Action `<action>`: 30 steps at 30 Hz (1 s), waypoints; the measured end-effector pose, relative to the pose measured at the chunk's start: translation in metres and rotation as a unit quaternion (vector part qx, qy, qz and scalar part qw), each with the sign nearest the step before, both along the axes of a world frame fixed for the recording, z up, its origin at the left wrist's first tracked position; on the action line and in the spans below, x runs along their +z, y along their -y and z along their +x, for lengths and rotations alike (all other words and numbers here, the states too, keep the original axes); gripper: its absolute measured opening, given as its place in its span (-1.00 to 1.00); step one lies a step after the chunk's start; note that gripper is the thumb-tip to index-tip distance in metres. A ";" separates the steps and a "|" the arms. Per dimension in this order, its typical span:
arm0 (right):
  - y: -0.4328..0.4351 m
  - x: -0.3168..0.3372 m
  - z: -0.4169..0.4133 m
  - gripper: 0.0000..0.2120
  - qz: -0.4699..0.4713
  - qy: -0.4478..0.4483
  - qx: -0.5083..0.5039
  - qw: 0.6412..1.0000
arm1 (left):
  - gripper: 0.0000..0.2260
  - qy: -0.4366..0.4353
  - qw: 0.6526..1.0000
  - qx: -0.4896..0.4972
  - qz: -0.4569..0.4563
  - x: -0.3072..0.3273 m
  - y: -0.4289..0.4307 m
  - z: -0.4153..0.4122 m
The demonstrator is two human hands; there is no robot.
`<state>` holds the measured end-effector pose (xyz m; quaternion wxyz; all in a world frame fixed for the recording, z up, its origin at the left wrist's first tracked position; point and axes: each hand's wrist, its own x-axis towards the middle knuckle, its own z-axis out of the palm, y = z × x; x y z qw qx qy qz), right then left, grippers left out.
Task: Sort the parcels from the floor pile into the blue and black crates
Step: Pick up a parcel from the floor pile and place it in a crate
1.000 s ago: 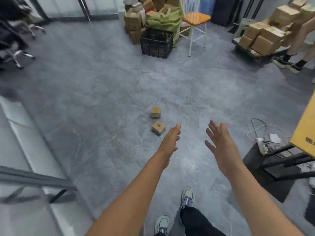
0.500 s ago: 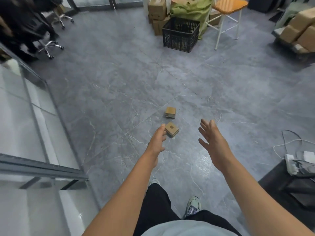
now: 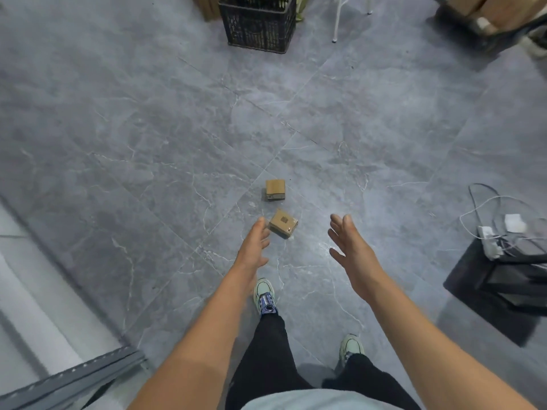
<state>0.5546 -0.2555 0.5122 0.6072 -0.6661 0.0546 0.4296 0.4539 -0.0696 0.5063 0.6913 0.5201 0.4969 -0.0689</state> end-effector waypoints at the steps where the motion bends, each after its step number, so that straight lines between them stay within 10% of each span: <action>1: -0.014 -0.003 0.003 -0.33 -0.006 -0.006 -0.010 1.000 | -0.45 -0.006 1.000 -0.012 -0.002 -0.004 -0.016 0.008; 18: -0.112 -0.112 0.100 -0.30 -0.031 -0.111 -0.108 0.987 | -0.42 -0.109 0.984 -0.143 -0.006 -0.089 -0.122 0.141; 30: -0.142 -0.314 0.156 -0.22 -0.096 -0.232 -0.145 0.957 | -0.45 -0.205 0.958 -0.200 -0.015 -0.291 -0.147 0.221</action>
